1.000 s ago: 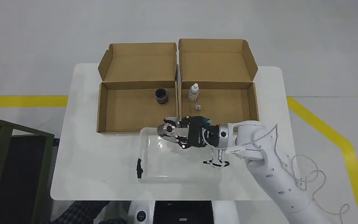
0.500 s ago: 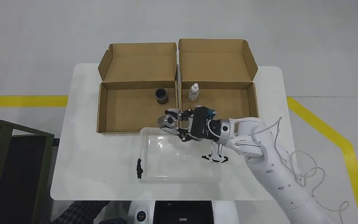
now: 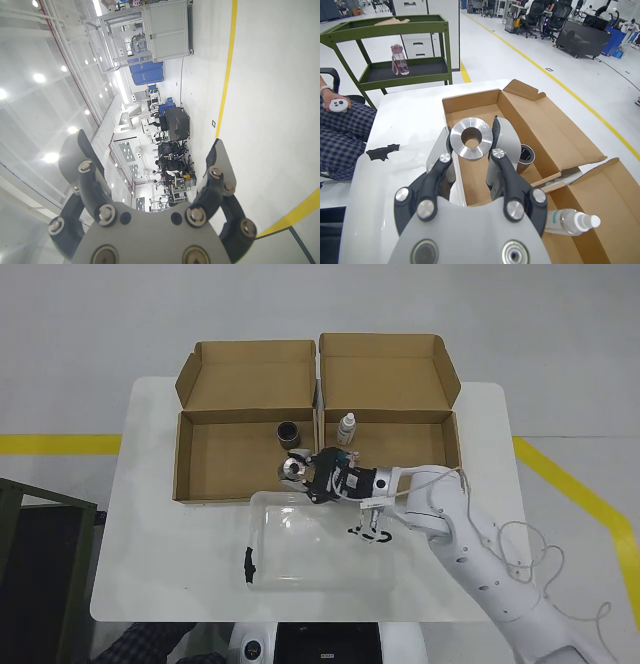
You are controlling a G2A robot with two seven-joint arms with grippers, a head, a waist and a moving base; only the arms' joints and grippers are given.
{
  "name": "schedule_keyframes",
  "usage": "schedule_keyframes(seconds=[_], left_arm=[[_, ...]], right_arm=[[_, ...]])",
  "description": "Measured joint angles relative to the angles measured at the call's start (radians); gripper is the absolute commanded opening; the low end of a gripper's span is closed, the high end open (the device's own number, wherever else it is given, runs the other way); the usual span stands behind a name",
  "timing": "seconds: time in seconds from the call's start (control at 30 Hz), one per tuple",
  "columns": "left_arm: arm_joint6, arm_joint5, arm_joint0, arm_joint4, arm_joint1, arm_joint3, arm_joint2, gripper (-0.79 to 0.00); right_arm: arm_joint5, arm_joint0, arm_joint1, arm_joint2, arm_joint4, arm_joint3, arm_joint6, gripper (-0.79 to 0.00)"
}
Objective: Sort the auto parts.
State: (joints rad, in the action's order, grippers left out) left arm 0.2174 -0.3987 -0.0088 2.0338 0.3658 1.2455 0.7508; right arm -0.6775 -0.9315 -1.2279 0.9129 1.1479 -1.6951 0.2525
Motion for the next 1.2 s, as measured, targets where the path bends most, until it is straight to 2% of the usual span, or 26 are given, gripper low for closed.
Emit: schedule_keyframes(seconds=[0.6, 1.2], left_arm=[[0.0, 0.0, 0.0, 0.0, 0.0, 0.0, 0.0, 0.0], [0.0, 0.0, 0.0, 0.0, 0.0, 0.0, 0.0, 0.0]], right_arm=[[0.061, 0.232, -0.081, -0.18, -0.013, 0.248, 0.164, -0.785], [0.067, 0.356, -0.153, -0.286, 0.005, 0.458, 0.241, -0.785]])
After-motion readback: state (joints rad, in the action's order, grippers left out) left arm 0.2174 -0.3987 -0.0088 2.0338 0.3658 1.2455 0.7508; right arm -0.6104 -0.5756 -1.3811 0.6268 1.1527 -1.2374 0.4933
